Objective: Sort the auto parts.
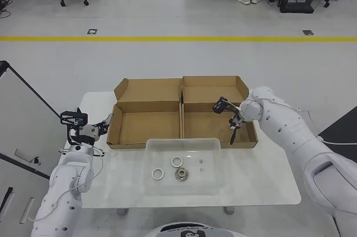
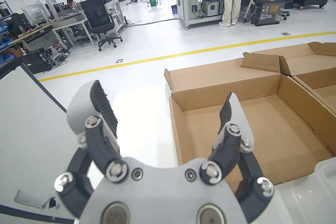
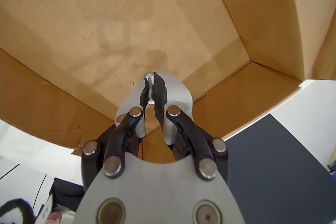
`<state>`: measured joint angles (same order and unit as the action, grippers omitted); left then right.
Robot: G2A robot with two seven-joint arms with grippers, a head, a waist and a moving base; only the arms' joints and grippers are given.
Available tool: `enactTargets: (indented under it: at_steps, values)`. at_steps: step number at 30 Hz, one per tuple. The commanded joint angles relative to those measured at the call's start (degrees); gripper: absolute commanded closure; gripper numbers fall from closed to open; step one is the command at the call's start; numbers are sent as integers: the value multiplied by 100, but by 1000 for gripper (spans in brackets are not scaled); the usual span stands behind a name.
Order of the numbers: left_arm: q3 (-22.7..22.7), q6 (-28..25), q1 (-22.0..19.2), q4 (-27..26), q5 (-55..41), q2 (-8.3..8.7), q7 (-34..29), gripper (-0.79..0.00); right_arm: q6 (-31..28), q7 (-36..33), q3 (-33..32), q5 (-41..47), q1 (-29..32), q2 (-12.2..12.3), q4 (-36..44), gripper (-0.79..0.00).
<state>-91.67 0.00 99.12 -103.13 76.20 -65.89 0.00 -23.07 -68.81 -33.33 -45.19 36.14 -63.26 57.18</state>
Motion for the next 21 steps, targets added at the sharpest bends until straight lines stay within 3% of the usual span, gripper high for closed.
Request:
enactTargets:
  at_steps: [1, 6, 10, 21]
  values:
    - [0, 0, 0, 0, 0, 0, 0, -785, -4, -4, 15, -11, -13, -22, -51, 0]
    - [0, 0, 0, 0, 0, 0, 0, -785, -25, -11, 42, -23, -33, -73, -148, -6]
    - [0, 0, 0, 0, 0, 0, 0, -785, -52, 4, 41, -16, -43, -104, -221, -151]
    - [0, 0, 0, 0, 0, 0, 0, -785, -126, 28, -54, -31, -92, -128, -219, -296]
